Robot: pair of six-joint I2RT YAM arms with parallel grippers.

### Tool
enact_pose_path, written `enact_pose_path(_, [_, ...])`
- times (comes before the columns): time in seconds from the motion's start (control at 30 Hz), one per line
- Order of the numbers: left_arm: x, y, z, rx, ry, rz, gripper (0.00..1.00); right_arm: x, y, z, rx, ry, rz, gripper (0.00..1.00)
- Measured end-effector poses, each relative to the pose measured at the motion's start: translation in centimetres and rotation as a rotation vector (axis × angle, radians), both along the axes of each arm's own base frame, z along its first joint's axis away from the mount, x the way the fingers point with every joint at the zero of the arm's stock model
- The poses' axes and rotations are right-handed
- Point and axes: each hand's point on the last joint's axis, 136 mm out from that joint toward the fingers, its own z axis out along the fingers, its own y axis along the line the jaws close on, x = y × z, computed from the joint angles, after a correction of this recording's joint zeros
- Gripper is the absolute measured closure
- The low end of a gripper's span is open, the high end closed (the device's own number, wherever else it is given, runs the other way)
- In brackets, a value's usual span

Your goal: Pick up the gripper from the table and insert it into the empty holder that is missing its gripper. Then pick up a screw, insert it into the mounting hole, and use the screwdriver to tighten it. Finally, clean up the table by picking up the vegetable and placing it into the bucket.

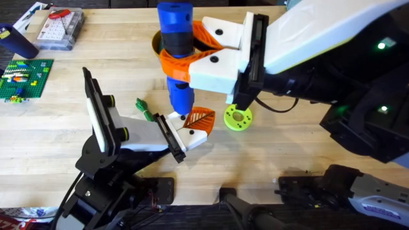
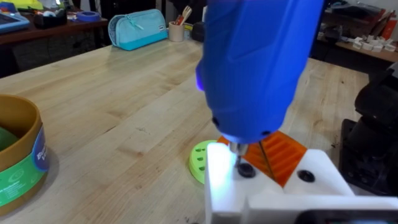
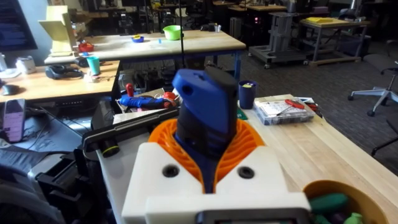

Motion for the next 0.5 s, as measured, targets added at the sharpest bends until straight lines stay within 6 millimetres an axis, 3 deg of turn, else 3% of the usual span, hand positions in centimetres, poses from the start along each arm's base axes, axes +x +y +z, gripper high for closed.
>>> enact_pose_path(0.5, [0.0,0.0,-0.1,0.001,0.007,0.001,0.991,1.5,-0.9,-0.7,-0.046,-0.073,-0.059,0.960])
